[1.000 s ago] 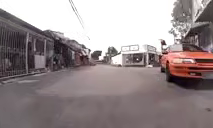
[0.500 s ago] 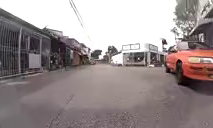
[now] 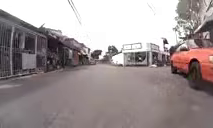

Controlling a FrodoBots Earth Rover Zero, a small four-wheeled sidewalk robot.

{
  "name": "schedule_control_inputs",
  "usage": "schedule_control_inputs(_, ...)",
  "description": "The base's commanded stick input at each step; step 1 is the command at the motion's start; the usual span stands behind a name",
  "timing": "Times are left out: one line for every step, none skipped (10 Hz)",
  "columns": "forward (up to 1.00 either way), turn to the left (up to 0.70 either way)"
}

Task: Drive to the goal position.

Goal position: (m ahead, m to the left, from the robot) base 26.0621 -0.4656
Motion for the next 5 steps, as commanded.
schedule_control_inputs(1.00, 0.00)
schedule_control_inputs(1.00, 0.00)
schedule_control_inputs(1.00, 0.00)
schedule_control_inputs(1.00, 0.00)
schedule_control_inputs(1.00, 0.00)
